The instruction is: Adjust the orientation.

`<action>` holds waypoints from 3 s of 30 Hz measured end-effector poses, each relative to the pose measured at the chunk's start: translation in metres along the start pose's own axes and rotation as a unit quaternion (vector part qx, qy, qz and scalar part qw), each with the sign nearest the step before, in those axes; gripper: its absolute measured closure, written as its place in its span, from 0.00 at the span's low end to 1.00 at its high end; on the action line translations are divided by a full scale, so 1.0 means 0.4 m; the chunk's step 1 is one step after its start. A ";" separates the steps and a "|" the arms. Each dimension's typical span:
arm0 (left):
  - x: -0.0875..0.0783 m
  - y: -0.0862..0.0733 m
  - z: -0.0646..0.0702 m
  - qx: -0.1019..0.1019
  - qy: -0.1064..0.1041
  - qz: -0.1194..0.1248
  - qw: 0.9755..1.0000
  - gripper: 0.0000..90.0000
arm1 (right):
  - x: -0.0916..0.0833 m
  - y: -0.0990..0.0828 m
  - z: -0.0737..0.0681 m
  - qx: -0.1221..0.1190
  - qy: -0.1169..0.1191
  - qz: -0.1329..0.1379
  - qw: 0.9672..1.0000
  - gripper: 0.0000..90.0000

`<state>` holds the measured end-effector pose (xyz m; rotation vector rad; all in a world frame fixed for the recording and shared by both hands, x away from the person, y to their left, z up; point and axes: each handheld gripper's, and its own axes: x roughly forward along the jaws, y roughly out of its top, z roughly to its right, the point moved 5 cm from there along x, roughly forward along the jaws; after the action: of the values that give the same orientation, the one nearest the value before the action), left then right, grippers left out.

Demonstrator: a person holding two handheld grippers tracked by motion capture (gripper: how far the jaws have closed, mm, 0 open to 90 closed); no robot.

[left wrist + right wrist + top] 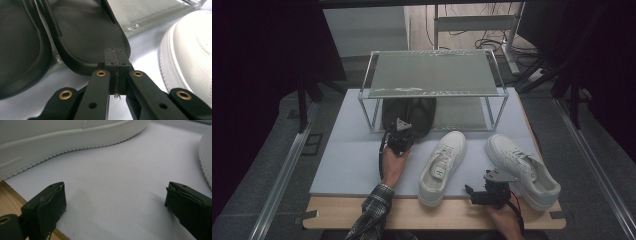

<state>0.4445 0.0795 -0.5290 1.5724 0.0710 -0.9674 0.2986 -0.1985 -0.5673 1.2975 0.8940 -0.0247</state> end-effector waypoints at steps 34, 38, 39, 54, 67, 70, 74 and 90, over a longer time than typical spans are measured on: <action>0.017 0.024 -0.022 -0.012 -0.006 0.001 1.000 0.99 | 0.000 0.000 0.000 0.002 0.000 0.000 1.000 0.04; 0.002 0.022 -0.014 -0.006 -0.010 0.005 1.000 0.95 | 0.000 0.000 -0.001 0.002 0.000 0.000 1.000 0.04; -0.001 0.021 -0.013 -0.006 -0.012 0.005 1.000 0.94 | 0.000 0.000 0.000 0.002 0.000 0.000 1.000 0.04; -0.061 0.001 0.001 0.014 -0.021 0.005 1.000 0.76 | 0.000 0.000 0.000 0.000 0.000 0.000 1.000 0.04; -0.114 -0.031 0.008 0.017 -0.026 0.006 0.999 0.55 | 0.000 0.000 0.000 0.000 0.000 0.000 1.000 0.04; -0.128 -0.042 0.010 0.015 -0.029 0.004 0.999 0.50 | 0.000 0.000 0.000 0.000 0.000 0.000 1.000 0.04; -0.144 -0.059 0.012 0.013 -0.026 0.004 1.000 0.42 | 0.000 0.000 0.000 0.000 -0.001 0.000 1.000 0.04; -0.205 -0.122 0.014 0.011 -0.016 0.001 1.000 0.19 | 0.000 0.000 0.000 0.000 -0.001 -0.001 1.000 0.04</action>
<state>0.3617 0.1260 -0.5177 1.5768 0.0354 -0.9943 0.2985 -0.1984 -0.5673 1.2975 0.8933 -0.0272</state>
